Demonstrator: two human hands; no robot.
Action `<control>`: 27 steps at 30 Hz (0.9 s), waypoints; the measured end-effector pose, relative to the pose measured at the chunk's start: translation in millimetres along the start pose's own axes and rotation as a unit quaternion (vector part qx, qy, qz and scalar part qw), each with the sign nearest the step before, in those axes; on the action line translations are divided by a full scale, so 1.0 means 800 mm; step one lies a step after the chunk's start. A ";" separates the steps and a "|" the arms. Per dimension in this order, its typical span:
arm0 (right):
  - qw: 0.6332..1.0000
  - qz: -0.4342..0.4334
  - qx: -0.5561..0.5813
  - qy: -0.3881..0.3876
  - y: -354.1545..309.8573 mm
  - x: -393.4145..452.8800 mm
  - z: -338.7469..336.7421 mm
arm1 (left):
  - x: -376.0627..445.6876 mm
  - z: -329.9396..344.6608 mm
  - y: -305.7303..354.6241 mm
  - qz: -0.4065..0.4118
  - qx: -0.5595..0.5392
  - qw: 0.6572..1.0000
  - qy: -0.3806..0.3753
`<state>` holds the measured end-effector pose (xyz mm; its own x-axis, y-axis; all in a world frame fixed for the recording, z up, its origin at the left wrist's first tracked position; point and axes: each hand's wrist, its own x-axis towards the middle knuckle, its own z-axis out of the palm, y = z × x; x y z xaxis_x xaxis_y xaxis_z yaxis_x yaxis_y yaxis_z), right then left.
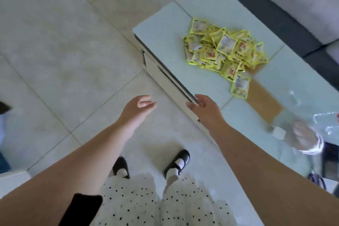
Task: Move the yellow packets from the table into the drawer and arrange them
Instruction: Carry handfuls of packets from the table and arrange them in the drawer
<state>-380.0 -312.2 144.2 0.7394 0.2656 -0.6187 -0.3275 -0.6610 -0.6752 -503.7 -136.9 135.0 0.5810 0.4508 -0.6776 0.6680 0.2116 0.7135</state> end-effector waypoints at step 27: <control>0.954 0.239 0.015 0.182 0.070 0.284 -0.204 | 0.375 0.267 0.213 -0.043 0.226 0.973 -0.030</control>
<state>-134.4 -403.6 31.3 0.6545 -0.3267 -0.6818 -0.6914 -0.6234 -0.3651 -116.2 -151.0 15.4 0.5312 0.3934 -0.7504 0.8435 -0.1632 0.5117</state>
